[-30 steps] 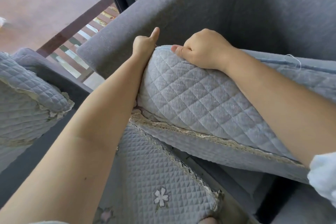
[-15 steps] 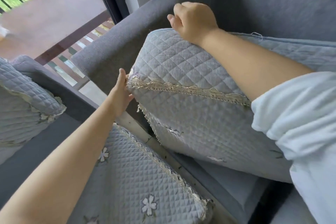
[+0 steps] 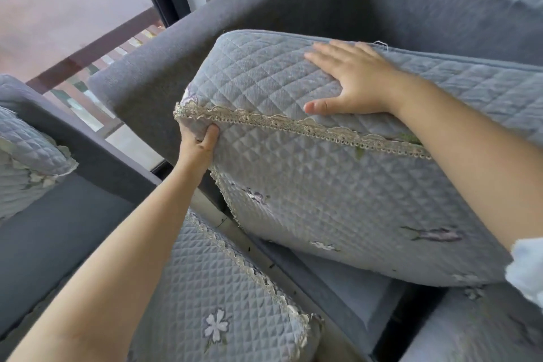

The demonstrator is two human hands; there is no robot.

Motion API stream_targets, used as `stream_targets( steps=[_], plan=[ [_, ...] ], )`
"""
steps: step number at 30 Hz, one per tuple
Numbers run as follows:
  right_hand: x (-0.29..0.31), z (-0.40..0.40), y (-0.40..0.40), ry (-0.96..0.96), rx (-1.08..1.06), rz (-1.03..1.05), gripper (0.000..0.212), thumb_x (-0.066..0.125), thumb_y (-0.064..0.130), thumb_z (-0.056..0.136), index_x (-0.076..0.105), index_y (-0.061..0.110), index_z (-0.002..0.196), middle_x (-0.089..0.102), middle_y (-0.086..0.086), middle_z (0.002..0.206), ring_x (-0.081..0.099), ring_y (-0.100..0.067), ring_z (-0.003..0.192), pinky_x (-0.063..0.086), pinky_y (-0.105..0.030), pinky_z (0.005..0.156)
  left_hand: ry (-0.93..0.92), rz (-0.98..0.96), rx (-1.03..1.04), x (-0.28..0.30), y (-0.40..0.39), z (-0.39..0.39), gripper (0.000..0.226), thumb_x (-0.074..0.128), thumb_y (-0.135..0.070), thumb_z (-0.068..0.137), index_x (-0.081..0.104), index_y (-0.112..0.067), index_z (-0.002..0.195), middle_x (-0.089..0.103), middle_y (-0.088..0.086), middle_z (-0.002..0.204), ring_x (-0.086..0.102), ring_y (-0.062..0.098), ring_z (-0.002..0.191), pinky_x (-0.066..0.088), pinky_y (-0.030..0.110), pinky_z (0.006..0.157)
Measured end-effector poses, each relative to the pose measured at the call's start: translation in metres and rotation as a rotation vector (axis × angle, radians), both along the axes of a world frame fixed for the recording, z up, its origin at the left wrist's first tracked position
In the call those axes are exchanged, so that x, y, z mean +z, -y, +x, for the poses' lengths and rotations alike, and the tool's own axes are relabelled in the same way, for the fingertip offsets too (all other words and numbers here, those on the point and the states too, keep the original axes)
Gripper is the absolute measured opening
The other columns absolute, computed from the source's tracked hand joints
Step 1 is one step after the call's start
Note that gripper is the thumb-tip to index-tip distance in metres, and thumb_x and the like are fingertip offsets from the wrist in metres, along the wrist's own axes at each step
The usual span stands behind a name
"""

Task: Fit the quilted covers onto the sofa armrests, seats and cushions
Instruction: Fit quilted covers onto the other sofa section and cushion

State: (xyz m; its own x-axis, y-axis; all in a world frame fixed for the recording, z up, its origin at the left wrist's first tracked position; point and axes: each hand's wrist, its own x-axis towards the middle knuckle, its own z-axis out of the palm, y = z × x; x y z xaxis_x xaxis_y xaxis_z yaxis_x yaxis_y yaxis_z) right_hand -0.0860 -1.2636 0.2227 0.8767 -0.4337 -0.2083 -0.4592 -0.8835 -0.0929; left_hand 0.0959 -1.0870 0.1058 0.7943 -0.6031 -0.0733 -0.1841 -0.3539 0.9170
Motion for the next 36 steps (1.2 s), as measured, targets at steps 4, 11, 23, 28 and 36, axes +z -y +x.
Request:
stream_targets(
  steps=[4, 11, 23, 28, 36],
  plan=[
    [-0.001, 0.021, 0.016, 0.020, -0.070, 0.070, 0.112, 0.054, 0.080, 0.056, 0.015, 0.028, 0.146, 0.009, 0.005, 0.156, 0.007, -0.015, 0.144, 0.006, -0.041, 0.117, -0.060, 0.003, -0.010, -0.025, -0.003, -0.002, 0.062, 0.056, -0.021, 0.088, 0.020, -0.011, 0.138, 0.042, 0.008, 0.133, 0.044, 0.018, 0.118, 0.038, 0.034, 0.100],
    [-0.029, 0.032, 0.019, 0.260, -0.342, -0.242, 0.052, 0.030, 0.047, 0.095, 0.039, 0.015, 0.135, 0.035, -0.010, 0.146, 0.031, -0.025, 0.135, 0.020, -0.037, 0.108, 0.092, 0.555, -0.283, -0.054, 0.007, -0.018, 0.071, 0.059, -0.015, 0.087, 0.018, -0.012, 0.145, 0.028, 0.008, 0.149, 0.032, 0.023, 0.135, 0.032, 0.032, 0.104],
    [-0.186, -0.077, 0.020, -0.087, -0.604, 0.142, 0.050, 0.033, 0.024, 0.099, 0.018, 0.018, 0.146, 0.000, -0.005, 0.156, 0.002, -0.026, 0.143, 0.019, -0.044, 0.113, -0.177, 0.709, -0.458, -0.138, 0.024, -0.085, 0.056, 0.050, -0.025, 0.094, 0.026, -0.011, 0.142, 0.031, 0.010, 0.148, 0.037, 0.027, 0.132, 0.036, 0.036, 0.104],
    [-0.289, -0.162, -0.010, -0.229, -0.795, 0.536, 0.042, 0.033, 0.025, 0.099, 0.041, 0.006, 0.135, 0.044, -0.012, 0.137, 0.045, -0.028, 0.121, 0.039, -0.031, 0.095, -0.306, 0.748, -0.367, -0.185, 0.025, -0.123, 0.052, 0.049, -0.023, 0.094, 0.031, -0.005, 0.140, 0.041, 0.015, 0.140, 0.046, 0.029, 0.123, 0.038, 0.034, 0.098],
    [-0.405, -0.247, -0.039, -0.153, -1.273, 0.812, 0.042, 0.036, 0.025, 0.098, 0.042, 0.003, 0.133, 0.046, -0.014, 0.135, 0.045, -0.031, 0.121, 0.038, -0.035, 0.098, -0.437, 0.909, -0.280, -0.277, 0.018, -0.192, 0.050, 0.041, -0.032, 0.096, 0.032, -0.008, 0.139, 0.041, 0.016, 0.139, 0.047, 0.034, 0.120, 0.041, 0.040, 0.097]
  ],
)
